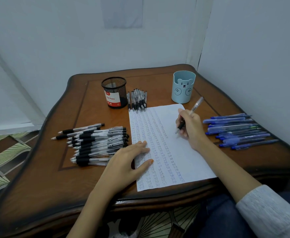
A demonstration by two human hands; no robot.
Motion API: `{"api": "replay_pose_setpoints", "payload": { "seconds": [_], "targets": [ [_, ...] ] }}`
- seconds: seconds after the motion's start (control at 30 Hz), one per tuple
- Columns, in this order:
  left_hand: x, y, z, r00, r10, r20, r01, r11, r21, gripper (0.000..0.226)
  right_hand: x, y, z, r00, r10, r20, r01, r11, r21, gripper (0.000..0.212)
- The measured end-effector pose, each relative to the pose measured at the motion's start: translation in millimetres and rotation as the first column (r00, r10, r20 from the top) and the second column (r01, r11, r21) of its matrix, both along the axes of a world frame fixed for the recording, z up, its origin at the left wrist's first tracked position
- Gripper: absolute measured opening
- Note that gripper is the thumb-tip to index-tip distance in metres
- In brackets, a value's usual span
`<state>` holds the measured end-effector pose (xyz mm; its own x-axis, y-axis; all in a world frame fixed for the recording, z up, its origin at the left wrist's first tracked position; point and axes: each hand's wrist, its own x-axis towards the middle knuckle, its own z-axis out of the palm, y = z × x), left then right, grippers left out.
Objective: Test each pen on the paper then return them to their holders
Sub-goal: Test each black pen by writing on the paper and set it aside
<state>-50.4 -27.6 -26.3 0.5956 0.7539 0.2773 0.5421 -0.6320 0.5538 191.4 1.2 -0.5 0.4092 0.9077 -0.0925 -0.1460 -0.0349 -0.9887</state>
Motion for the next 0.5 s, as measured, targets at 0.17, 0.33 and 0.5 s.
{"api": "replay_pose_setpoints", "payload": {
  "seconds": [0.17,0.33,0.5],
  "targets": [
    [0,1,0,1.0,0.001,0.0,-0.001,1.0,-0.006,0.054,2,-8,-1,0.994,0.097,0.054,-0.101,0.992,0.077,0.038],
    [1,0,1,1.0,0.001,0.0,-0.001,1.0,-0.01,0.054,-2,-12,2,0.977,0.116,0.182,-0.137,0.985,0.105,0.03],
    [0,-1,2,1.0,0.001,-0.012,-0.001,1.0,-0.006,0.053,-3,-10,-1,0.968,0.143,0.205,-0.151,0.988,0.023,0.025]
  ]
}}
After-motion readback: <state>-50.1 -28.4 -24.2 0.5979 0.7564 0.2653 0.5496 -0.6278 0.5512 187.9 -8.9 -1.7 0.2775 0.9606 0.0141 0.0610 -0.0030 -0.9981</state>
